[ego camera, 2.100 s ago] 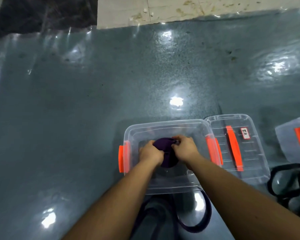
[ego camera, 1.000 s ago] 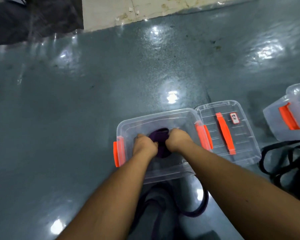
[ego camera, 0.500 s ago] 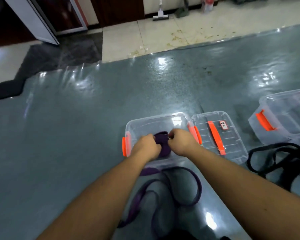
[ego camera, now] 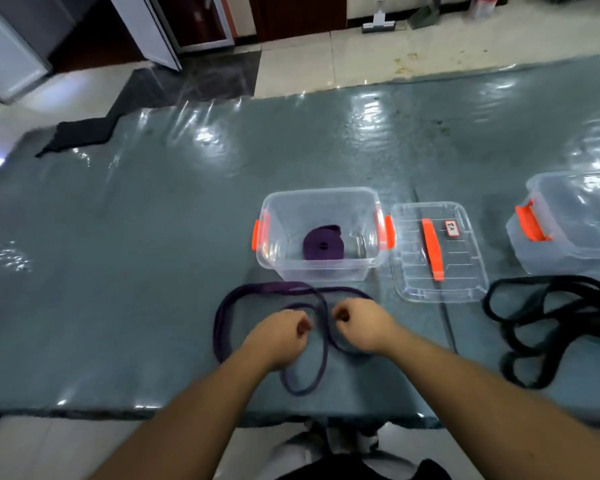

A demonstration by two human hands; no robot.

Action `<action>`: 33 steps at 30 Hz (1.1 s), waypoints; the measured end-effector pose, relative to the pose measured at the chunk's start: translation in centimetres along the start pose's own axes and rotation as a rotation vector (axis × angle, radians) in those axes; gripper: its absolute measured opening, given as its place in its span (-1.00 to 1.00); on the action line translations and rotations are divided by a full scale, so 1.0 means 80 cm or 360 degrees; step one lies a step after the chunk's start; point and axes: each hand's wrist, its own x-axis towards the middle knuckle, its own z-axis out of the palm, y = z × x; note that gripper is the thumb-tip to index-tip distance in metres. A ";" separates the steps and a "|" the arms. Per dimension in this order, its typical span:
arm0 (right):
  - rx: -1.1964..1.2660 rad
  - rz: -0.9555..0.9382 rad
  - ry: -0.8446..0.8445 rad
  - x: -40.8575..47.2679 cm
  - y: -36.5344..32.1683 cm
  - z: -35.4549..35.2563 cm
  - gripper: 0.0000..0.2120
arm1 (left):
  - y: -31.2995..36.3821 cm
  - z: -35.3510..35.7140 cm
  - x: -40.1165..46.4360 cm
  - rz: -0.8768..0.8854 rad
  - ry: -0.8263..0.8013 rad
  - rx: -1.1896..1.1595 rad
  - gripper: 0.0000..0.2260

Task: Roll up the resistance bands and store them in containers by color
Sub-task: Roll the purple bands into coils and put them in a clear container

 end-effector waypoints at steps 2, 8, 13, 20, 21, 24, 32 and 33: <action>-0.0038 0.0029 -0.0150 -0.012 0.013 0.024 -0.76 | -0.012 0.031 -0.019 -0.0043 -0.0273 0.0116 -0.73; -0.0076 0.0086 -0.0346 -0.026 0.028 0.062 -0.71 | -0.037 0.096 -0.049 -0.0024 -0.0535 0.0356 -0.67; -0.0041 0.0136 -0.0358 -0.024 0.024 0.082 -0.72 | -0.040 0.116 -0.052 -0.0077 -0.0533 0.0553 -0.75; 0.0048 0.0007 -0.0201 -0.022 -0.005 0.070 -0.59 | -0.054 0.066 -0.051 0.0240 -0.0258 0.0233 -0.81; 0.0060 -0.0051 -0.0163 -0.020 -0.013 0.063 -0.54 | -0.053 0.049 -0.050 0.0287 -0.0163 0.0127 -0.81; 0.0135 -0.0173 -0.0038 -0.017 -0.043 0.035 -0.50 | -0.041 -0.013 -0.049 0.0346 0.0109 -0.0195 -0.81; 0.0623 -0.0382 0.0260 -0.033 -0.139 -0.071 -0.49 | 0.001 -0.197 -0.073 0.0614 0.0537 -0.0326 -0.83; 0.0698 -0.0432 0.0293 -0.036 -0.152 -0.085 -0.52 | 0.007 -0.218 -0.079 0.0654 0.0595 -0.0308 -0.83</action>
